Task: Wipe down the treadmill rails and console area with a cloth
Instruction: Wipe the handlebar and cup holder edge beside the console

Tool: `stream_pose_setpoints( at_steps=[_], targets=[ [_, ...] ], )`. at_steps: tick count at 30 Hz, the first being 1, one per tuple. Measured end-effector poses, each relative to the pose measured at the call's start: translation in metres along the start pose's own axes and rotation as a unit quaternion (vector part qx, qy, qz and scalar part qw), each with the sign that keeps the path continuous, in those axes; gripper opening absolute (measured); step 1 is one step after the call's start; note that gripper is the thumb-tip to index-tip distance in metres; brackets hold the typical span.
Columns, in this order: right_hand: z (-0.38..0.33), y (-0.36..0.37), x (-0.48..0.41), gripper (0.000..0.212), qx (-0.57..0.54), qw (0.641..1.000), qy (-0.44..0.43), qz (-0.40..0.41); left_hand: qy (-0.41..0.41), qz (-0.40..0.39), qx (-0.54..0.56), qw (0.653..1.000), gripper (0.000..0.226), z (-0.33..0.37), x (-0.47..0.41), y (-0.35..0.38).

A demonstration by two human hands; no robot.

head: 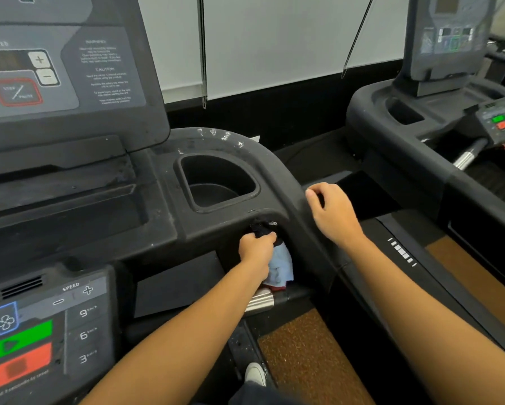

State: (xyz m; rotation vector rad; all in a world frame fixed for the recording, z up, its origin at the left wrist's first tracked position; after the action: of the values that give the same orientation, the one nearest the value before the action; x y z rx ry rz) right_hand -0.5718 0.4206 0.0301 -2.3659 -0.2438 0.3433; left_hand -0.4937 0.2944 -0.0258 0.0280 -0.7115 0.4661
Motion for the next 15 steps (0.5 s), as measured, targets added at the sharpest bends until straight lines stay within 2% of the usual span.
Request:
stream_pose_setpoints(
  at_steps=[2, 4, 7, 11, 13, 15],
  targets=[
    [0.006, 0.010, 0.002, 0.027, 0.001, 1.000, 0.001, -0.022, 0.011, 0.022, -0.044, 0.999, 0.028, 0.008, -0.003, 0.010],
    [0.009, 0.018, 0.007, 0.031, -0.016, 1.000, 0.008, -0.026, 0.063, 0.030, -0.159, 0.985, 0.024, 0.011, -0.004, 0.014],
    [0.008, 0.022, 0.012, 0.036, -0.023, 1.000, 0.010, -0.019, 0.180, 0.028, -0.336, 0.924, 0.020, 0.008, 0.007, 0.016],
    [0.007, 0.022, 0.013, 0.038, -0.019, 1.000, 0.007, -0.017, 0.259, 0.014, -0.441, 0.859, 0.021, 0.001, 0.011, 0.013],
    [0.006, 0.022, 0.014, 0.039, -0.012, 1.000, 0.006, -0.016, 0.245, -0.002, -0.440, 0.864, 0.019, 0.005, 0.009, 0.009],
    [0.006, 0.021, 0.015, 0.039, -0.011, 1.000, 0.005, -0.017, 0.200, -0.001, -0.419, 0.885, 0.020, 0.012, 0.005, 0.001]
  ],
)
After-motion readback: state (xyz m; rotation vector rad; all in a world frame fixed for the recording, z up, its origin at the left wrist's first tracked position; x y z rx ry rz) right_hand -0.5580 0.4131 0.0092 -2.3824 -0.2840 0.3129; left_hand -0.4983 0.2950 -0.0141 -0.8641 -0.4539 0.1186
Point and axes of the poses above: each hand's wrist, its own x-axis away from the middle knuckle, its own y-axis out of the palm, z = x × y, the point moved 1 cm from there along -x, towards the middle knuckle, and after that the axes turned 11 degrees about -x, right-handed, at the moved point
